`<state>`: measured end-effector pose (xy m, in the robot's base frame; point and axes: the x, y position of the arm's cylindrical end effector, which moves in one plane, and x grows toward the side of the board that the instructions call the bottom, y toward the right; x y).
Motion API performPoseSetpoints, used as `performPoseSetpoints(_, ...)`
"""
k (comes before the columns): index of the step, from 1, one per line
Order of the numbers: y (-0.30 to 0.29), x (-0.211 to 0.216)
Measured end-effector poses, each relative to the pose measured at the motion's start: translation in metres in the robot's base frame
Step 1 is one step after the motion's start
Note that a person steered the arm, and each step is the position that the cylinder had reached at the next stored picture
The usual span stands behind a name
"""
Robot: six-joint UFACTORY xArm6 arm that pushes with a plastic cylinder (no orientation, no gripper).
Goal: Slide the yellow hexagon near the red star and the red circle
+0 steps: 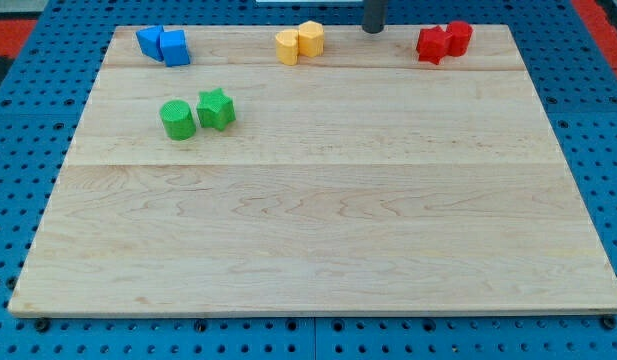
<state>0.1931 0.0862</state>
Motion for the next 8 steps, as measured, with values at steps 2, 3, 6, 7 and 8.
performPoseSetpoints(2, -0.053, 0.014)
performPoseSetpoints(3, -0.061, 0.0)
performPoseSetpoints(6, -0.098, 0.044)
performPoseSetpoints(7, -0.098, 0.007)
performPoseSetpoints(8, -0.101, -0.001)
